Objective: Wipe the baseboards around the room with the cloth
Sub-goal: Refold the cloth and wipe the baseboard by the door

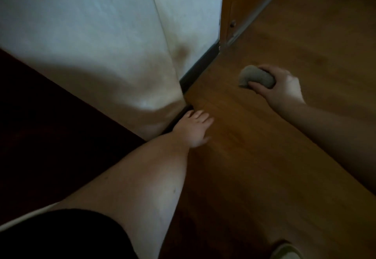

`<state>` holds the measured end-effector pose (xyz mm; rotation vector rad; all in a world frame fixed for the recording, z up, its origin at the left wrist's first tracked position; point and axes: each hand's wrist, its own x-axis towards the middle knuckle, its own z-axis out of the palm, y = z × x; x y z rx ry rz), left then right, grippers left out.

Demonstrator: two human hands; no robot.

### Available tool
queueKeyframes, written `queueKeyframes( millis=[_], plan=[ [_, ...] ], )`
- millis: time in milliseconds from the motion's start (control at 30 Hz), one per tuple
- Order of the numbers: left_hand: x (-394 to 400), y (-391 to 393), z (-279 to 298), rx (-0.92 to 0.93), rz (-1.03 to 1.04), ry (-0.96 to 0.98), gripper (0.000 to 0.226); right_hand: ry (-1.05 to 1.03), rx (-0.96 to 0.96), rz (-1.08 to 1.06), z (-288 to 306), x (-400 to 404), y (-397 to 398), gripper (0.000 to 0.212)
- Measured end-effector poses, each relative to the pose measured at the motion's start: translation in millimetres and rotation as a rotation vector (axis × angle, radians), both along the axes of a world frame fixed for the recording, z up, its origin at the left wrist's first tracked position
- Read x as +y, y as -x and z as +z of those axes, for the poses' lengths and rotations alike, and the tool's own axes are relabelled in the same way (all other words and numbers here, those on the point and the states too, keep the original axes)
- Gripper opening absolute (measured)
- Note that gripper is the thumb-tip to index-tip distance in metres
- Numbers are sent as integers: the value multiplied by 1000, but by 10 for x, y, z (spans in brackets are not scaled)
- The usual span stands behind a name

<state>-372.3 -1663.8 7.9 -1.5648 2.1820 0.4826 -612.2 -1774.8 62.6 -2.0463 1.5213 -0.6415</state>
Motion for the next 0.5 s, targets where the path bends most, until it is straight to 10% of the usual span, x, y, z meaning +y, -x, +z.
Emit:
queueKeyframes(
  millis=[233, 500],
  plan=[
    [-678, -202, -514, 39, -226, 61, 74, 22, -64, 40, -552, -443, -186, 55],
    [-658, -371, -66, 85, -32, 102, 82, 38, -30, -91, 221, -723, -554, 57]
  ],
)
